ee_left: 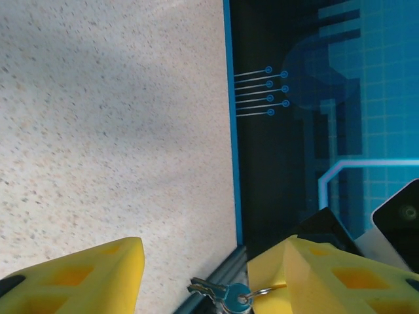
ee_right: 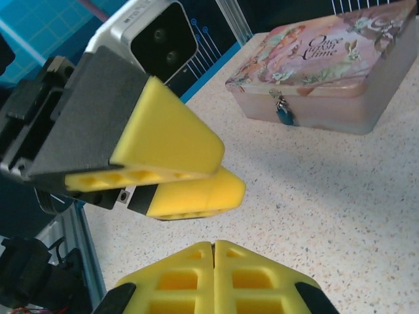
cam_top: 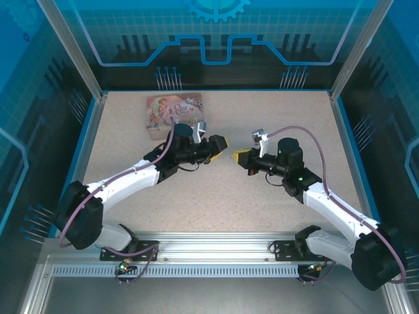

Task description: Unlock a padlock with a key

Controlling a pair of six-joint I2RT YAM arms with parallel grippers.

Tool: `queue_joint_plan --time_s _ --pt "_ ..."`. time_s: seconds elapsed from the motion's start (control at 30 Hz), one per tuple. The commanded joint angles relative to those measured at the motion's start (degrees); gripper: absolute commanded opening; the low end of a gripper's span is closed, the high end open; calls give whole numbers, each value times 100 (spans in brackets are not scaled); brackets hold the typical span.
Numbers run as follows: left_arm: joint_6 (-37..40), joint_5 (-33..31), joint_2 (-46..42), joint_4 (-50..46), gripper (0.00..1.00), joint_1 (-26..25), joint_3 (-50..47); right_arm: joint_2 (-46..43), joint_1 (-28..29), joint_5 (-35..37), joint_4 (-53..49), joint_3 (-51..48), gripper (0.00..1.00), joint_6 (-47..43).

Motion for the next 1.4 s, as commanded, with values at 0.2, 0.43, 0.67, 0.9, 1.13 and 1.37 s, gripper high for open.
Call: queue_joint_plan --time_s 0.2,0.43,0.67,0.9,1.13,1.37 --pt "-1646 502 298 1427 58 -61 -350 -37 48 184 681 -152 0 -373" --pt "-1067 -253 21 597 58 -30 -577 369 10 1244 -1436 420 0 -602" --pt "-335 -667 -604 -384 62 325 -662 1798 130 1244 -3157 999 0 -426" --pt "168 -1001 -1014 -1062 62 468 -511 2701 462 1621 -3268 1208 0 -196" --pt "302 -1061 -1205 -1223 63 604 -551 2617 477 2041 -4486 1258 14 -259" --pt "470 -1118 -1352 -1340 64 742 -564 2272 471 2094 -4703 1410 43 -715"
